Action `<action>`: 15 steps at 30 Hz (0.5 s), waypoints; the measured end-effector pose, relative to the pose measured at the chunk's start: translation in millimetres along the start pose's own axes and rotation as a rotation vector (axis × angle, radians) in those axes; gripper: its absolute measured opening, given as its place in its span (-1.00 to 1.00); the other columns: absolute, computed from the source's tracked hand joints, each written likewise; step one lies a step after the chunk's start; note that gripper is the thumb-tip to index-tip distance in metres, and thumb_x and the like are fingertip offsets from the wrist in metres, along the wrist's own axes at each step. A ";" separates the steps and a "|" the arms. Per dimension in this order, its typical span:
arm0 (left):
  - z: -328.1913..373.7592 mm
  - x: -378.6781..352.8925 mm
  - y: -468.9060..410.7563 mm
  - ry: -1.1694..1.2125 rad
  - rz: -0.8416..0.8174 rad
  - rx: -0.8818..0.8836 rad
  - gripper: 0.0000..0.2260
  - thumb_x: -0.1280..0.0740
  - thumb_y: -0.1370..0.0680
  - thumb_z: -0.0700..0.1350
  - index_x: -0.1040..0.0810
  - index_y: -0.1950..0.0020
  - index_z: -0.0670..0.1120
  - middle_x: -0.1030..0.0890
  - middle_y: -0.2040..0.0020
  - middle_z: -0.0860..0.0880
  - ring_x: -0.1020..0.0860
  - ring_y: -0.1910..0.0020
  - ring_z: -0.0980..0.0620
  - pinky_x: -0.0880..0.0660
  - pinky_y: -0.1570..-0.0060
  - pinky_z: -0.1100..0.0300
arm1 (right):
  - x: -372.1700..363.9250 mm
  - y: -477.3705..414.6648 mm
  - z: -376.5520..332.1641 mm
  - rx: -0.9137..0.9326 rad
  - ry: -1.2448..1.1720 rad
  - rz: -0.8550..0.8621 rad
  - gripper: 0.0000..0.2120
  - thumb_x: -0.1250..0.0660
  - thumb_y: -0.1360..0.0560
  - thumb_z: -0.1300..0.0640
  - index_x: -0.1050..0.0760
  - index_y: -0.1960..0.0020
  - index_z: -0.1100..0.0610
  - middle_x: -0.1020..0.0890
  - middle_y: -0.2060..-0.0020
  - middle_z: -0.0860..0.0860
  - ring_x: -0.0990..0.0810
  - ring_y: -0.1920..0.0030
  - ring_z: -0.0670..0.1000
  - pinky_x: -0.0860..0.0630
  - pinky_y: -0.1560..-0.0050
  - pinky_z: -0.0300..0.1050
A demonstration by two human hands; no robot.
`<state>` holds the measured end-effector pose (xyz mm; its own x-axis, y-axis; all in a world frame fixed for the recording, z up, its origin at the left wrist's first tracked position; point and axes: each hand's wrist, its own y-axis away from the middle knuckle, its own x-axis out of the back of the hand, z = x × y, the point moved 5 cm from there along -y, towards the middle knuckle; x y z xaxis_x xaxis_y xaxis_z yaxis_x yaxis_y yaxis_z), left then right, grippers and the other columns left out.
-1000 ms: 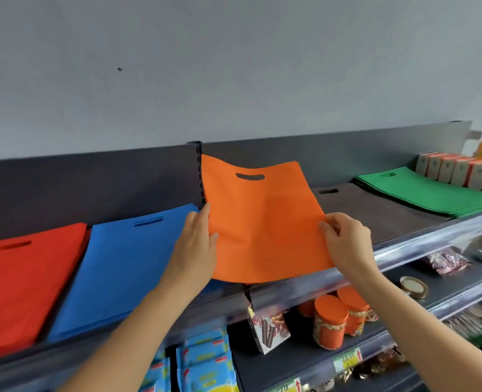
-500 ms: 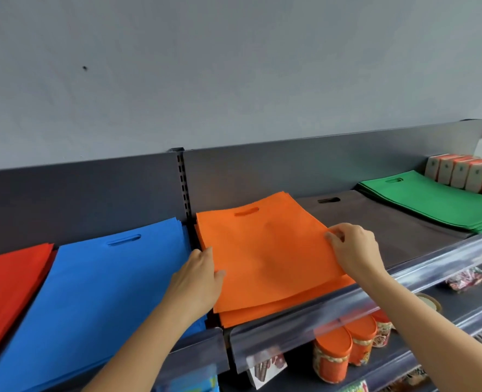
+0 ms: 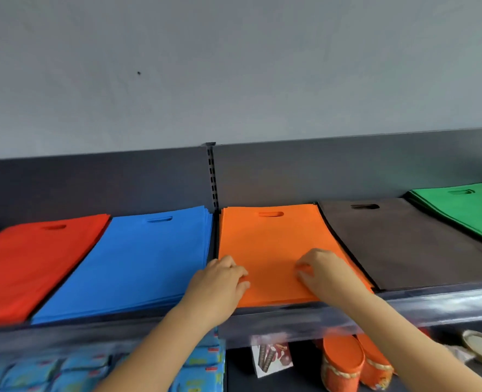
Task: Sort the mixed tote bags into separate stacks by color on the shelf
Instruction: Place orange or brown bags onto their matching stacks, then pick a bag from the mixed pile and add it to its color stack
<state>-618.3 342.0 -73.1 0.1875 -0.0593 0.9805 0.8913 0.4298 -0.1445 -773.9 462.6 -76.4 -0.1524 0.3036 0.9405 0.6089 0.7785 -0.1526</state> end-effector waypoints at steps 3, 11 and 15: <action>7.8 12.2 7.9 0.039 0.110 -0.009 -0.66 -0.06 -0.64 0.07 -0.41 -0.37 0.06 -0.40 -0.27 0.16 -0.38 -0.23 0.14 -0.37 -0.19 0.15 | 4.3 -2.3 -0.6 -0.011 -0.037 0.027 -0.73 -0.24 -0.51 0.10 -0.55 -0.18 0.05 -0.56 -0.17 0.05 -0.53 -0.16 0.11 -0.47 -0.13 -0.04; -65.1 51.0 82.2 -0.080 0.390 0.112 -0.72 -0.15 -0.62 0.00 -0.50 -0.29 0.05 -0.51 -0.11 0.13 -0.50 -0.09 0.10 -0.46 -0.01 0.14 | -2.6 -5.1 -92.7 0.215 -0.252 0.151 -0.73 -0.30 -0.53 0.13 -0.53 -0.22 0.07 -0.58 -0.17 0.00 -0.54 -0.16 0.05 -0.45 -0.10 -0.10; -137.0 71.2 143.8 -0.180 0.442 0.214 -0.69 -0.13 -0.53 0.03 -0.61 -0.10 0.02 -0.57 0.08 0.13 -0.59 0.13 0.07 -0.56 0.27 0.15 | -27.1 -7.2 -180.2 0.370 -0.294 0.101 -0.70 -0.27 -0.56 0.11 -0.49 -0.27 0.10 -0.56 -0.19 0.00 -0.52 -0.17 0.02 -0.41 -0.15 -0.14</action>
<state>-420.3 276.1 -42.3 0.4360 0.3171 0.8422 0.6352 0.5545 -0.5376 -633.9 349.8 -46.1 -0.3527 0.4887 0.7980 0.3225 0.8640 -0.3866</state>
